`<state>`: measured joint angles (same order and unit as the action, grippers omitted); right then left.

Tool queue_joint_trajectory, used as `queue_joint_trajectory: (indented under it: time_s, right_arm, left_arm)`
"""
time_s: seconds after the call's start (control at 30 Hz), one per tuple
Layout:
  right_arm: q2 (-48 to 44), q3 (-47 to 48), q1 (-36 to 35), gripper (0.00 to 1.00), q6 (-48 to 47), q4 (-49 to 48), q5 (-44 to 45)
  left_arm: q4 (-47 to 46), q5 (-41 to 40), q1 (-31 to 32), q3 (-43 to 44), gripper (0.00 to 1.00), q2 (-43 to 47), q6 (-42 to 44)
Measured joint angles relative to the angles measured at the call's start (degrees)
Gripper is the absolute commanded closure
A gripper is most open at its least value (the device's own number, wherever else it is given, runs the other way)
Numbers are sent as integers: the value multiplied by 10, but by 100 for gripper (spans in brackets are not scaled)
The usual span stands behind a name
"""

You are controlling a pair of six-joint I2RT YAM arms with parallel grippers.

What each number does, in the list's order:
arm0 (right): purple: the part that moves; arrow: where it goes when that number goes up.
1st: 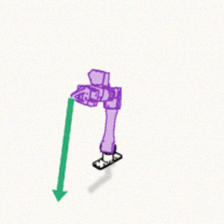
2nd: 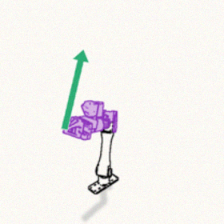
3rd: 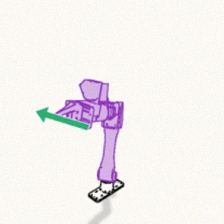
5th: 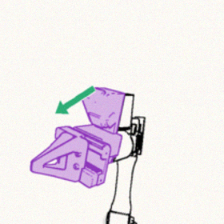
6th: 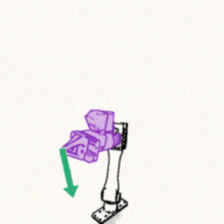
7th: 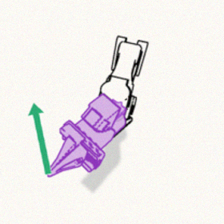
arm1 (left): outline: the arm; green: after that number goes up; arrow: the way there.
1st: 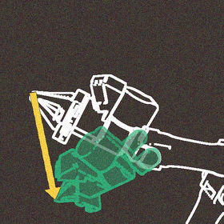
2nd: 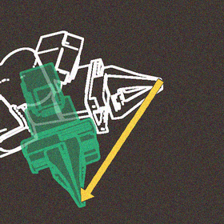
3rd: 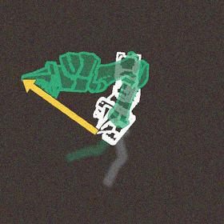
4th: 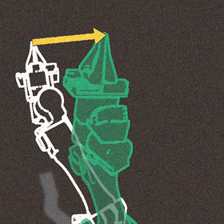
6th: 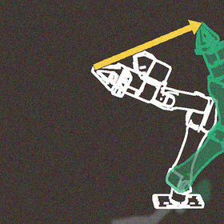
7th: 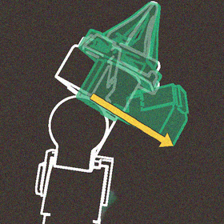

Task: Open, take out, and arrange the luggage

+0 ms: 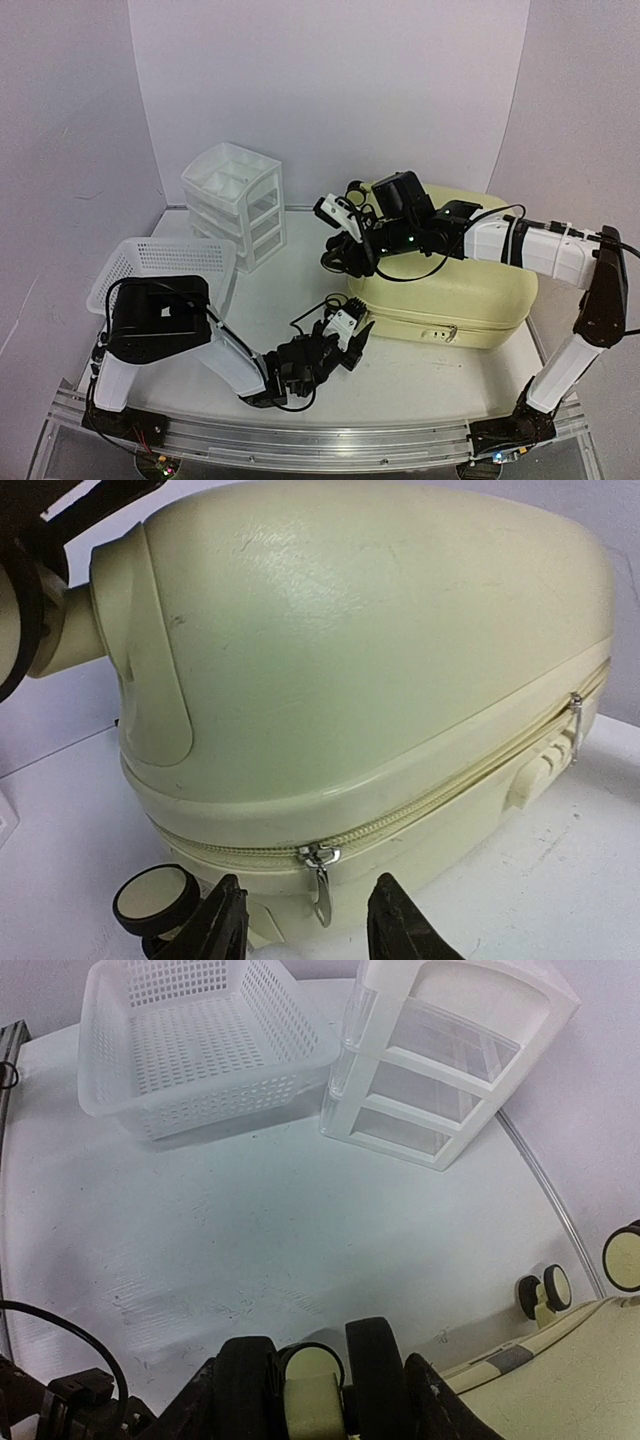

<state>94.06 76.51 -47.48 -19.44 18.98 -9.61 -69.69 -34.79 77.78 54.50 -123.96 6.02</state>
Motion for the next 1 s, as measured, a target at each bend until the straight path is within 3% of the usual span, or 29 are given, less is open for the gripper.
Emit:
queue_joint_trajectory:
  time_s: [0.2,0.3,1.0]
  right_arm:
    - [0,0,1,56,13,0,3]
    - [0,0,1,57,13,0,3]
    - [0,0,1,57,14,0,3]
  left_arm:
    - [2,-20,-1,19,61,-20,0]
    - [7,-25,-1,25,71,-21,-2]
    - [48,-60,-1,52,91,-30,-3]
